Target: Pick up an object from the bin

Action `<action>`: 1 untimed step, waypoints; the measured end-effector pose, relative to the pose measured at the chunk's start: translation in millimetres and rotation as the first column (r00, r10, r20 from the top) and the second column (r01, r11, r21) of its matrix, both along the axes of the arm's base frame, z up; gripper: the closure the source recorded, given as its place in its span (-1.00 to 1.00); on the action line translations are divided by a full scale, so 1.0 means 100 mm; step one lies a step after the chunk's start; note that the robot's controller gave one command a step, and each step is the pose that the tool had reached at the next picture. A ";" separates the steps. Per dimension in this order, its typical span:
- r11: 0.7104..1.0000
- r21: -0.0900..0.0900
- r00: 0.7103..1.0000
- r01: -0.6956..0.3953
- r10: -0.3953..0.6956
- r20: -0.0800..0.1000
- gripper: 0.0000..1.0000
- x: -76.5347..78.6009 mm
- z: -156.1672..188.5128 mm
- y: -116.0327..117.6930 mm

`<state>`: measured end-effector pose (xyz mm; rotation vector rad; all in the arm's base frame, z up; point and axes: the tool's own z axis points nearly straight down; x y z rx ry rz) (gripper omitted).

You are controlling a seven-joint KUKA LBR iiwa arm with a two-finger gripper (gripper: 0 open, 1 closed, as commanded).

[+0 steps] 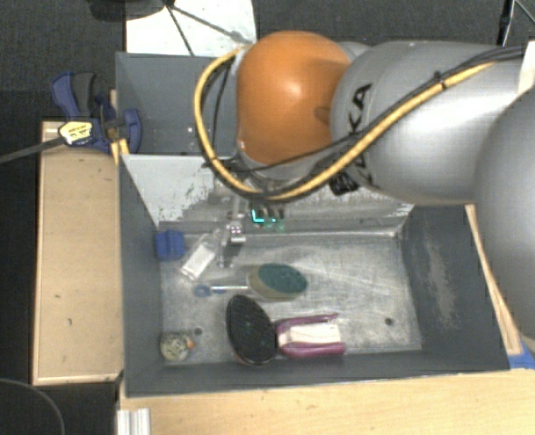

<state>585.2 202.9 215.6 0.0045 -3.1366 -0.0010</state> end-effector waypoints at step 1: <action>0.988 -0.001 0.988 -0.153 0.153 0.030 -1.00 -0.40 -1.24 -0.70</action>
Offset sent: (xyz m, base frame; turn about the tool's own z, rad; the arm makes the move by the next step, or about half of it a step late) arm -0.0529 -0.0757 -0.1456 -0.1602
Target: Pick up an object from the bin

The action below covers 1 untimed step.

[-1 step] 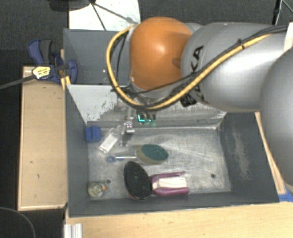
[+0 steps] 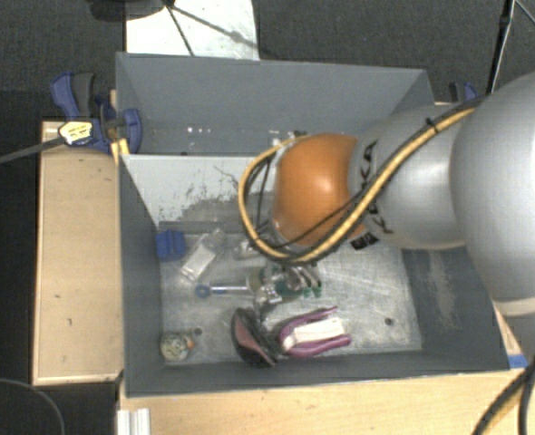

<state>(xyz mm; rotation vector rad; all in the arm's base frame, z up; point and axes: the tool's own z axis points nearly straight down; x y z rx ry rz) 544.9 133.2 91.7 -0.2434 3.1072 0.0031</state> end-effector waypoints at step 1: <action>1.000 -0.005 1.000 0.016 -0.016 -0.018 -1.00 0.09 0.10 -0.40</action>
Offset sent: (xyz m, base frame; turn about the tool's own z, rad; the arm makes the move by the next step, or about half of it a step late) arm 0.0065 -0.0371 0.0083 0.0110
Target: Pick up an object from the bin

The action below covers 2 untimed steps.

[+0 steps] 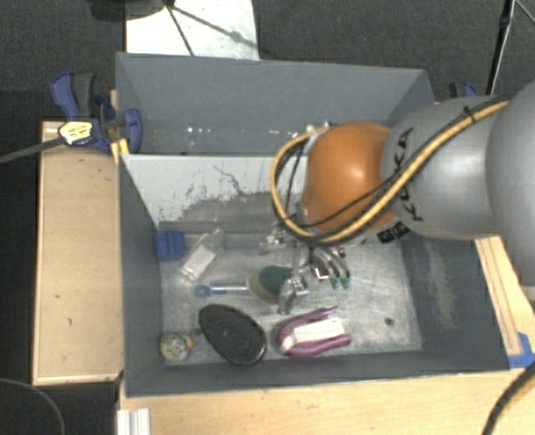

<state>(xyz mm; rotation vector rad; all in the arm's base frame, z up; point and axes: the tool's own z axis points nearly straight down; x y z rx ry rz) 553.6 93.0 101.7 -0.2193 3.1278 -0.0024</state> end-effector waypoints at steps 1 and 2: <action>0.996 0.004 0.996 0.091 -0.091 0.000 -1.00 0.14 -0.01 0.04; 0.986 0.005 0.986 0.165 -0.165 -0.001 -1.00 0.17 -0.29 -0.11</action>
Offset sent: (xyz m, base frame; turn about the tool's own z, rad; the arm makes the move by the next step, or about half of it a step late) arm 0.0125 0.0039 -0.0017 0.0912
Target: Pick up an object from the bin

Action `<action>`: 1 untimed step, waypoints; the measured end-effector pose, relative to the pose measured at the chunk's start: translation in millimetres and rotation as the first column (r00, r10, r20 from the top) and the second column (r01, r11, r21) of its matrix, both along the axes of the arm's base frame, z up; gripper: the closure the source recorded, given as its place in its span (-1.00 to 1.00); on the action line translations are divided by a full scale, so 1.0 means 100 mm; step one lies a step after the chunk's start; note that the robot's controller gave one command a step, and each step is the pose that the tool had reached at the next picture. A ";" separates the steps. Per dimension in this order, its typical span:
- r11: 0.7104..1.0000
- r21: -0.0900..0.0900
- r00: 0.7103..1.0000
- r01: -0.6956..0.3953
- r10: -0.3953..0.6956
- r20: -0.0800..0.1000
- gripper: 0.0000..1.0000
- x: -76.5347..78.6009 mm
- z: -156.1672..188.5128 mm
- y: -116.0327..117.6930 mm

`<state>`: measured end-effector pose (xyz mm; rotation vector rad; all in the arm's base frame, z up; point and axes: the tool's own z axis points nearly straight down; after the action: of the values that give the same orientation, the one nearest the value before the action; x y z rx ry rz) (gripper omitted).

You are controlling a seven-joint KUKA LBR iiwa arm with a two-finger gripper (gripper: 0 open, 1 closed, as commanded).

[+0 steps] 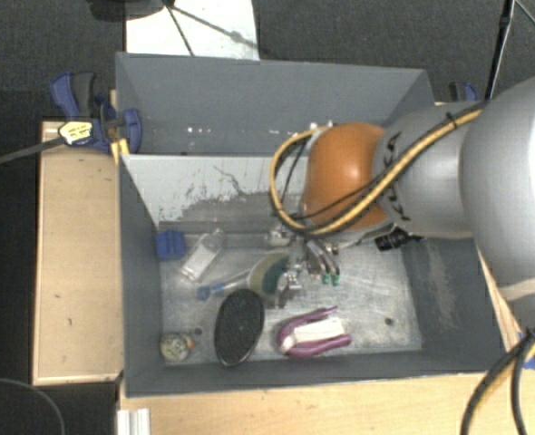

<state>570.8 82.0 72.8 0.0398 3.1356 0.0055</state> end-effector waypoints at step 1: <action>1.000 -0.001 1.000 0.002 -0.002 0.000 -1.00 0.01 0.02 0.01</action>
Offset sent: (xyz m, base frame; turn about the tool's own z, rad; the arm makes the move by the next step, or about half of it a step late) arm 0.0000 0.0000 0.0000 0.0000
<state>572.1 82.9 74.5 0.0423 3.1360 0.0041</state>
